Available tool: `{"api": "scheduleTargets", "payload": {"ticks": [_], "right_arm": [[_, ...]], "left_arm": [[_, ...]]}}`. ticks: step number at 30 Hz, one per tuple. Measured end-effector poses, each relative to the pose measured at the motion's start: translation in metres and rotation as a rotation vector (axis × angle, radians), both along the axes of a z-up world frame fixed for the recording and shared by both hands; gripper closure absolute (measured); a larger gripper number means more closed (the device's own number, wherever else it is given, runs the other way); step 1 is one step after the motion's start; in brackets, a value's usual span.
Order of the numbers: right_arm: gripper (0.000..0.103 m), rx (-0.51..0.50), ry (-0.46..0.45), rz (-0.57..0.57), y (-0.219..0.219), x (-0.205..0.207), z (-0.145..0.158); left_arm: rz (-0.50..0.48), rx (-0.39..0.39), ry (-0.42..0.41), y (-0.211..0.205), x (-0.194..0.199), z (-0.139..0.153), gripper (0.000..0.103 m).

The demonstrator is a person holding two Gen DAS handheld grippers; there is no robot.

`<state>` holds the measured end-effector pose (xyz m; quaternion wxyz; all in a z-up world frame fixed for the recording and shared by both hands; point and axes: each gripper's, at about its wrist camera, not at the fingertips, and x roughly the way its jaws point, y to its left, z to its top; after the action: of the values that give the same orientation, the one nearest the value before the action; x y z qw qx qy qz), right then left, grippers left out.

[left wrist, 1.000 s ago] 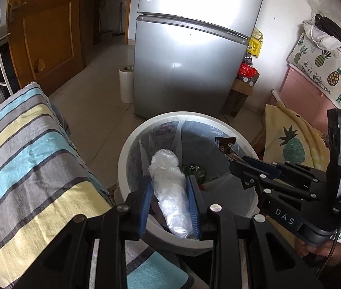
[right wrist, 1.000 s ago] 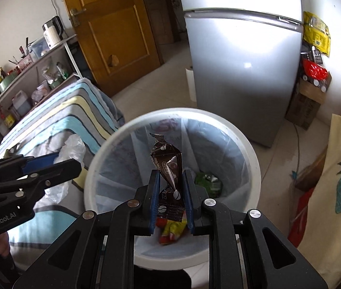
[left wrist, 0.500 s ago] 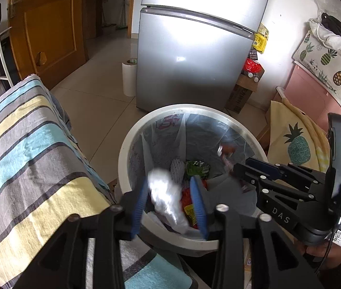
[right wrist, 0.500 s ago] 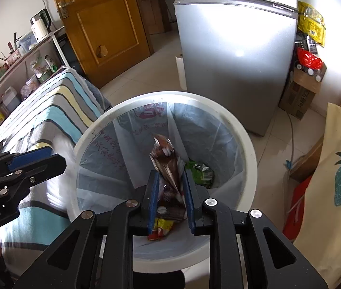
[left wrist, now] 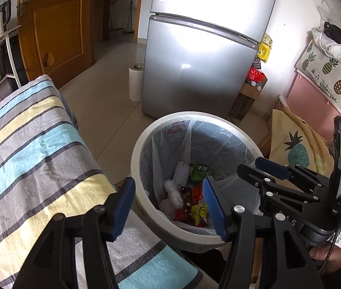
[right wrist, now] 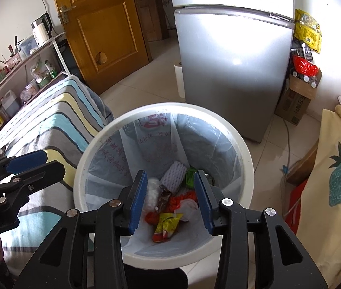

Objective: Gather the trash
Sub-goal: 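Move both open tools back over the table toward the remaining wrapper and tag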

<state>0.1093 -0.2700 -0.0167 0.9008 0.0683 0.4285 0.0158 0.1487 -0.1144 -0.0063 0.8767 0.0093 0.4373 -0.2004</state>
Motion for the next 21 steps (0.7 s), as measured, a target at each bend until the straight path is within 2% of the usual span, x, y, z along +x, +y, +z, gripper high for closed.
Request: {"api": "scheduleTargets", "payload": {"ticks": [12, 21], "right_arm": [[0.061, 0.01, -0.053, 0.017, 0.026, -0.011, 0.021], [0.055, 0.026, -0.103, 0.088, 0.067, -0.013, 0.039]], "left_arm": [[0.097, -0.015, -0.077, 0.047, -0.02, 0.022, 0.037], [0.203, -0.018, -0.125, 0.097, -0.034, 0.035, 0.035]]}}
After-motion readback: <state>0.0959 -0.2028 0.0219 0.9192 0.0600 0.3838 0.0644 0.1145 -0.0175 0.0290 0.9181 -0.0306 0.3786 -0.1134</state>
